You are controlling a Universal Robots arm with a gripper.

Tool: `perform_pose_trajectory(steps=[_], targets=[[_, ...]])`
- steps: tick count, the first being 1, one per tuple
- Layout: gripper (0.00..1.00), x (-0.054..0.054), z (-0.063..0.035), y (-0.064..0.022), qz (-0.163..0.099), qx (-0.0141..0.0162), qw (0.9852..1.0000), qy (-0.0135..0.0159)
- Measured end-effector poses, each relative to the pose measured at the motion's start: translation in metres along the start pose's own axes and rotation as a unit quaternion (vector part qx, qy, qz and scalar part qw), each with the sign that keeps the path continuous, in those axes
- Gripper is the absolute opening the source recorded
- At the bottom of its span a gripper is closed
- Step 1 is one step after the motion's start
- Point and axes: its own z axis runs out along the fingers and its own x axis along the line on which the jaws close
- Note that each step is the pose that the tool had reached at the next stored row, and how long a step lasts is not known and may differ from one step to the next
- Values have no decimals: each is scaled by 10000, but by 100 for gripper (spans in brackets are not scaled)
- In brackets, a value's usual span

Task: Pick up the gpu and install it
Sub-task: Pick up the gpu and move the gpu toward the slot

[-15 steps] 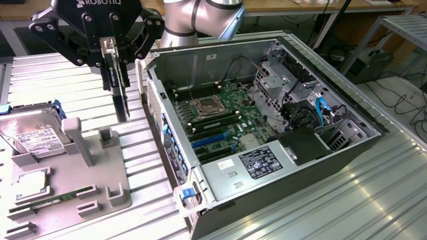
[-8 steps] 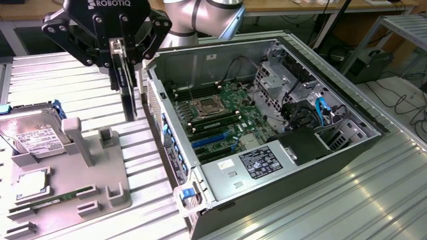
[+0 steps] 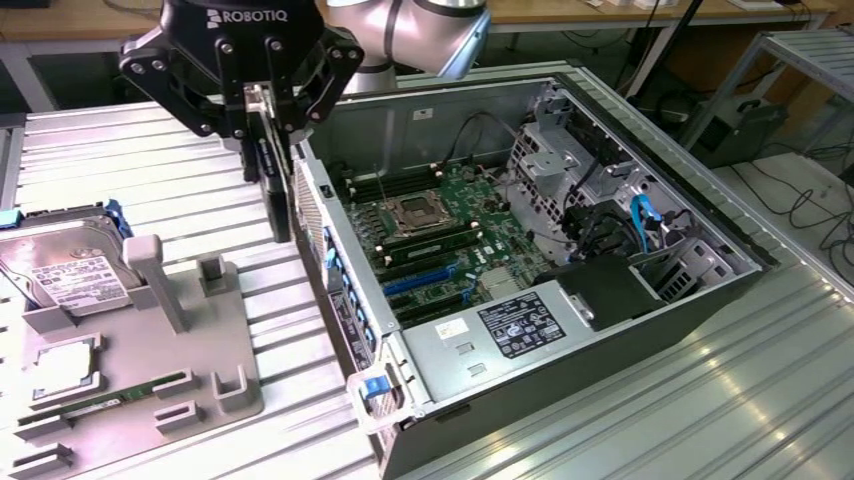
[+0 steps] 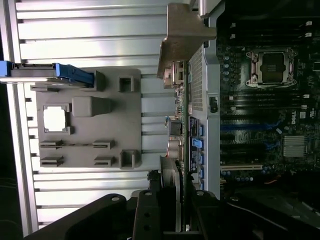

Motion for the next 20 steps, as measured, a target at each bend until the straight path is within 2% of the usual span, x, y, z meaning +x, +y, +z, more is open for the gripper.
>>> perform_pose_trajectory(steps=[5, 7, 9, 20], targets=[[28, -67, 20, 7, 3, 2, 10000, -97], [28, -82, 27, 8, 4, 3, 9999, -124], [28, -125, 34, 10, 4, 2, 9999, -132], [28, -344, 46, 19, 4, 3, 9999, -132]])
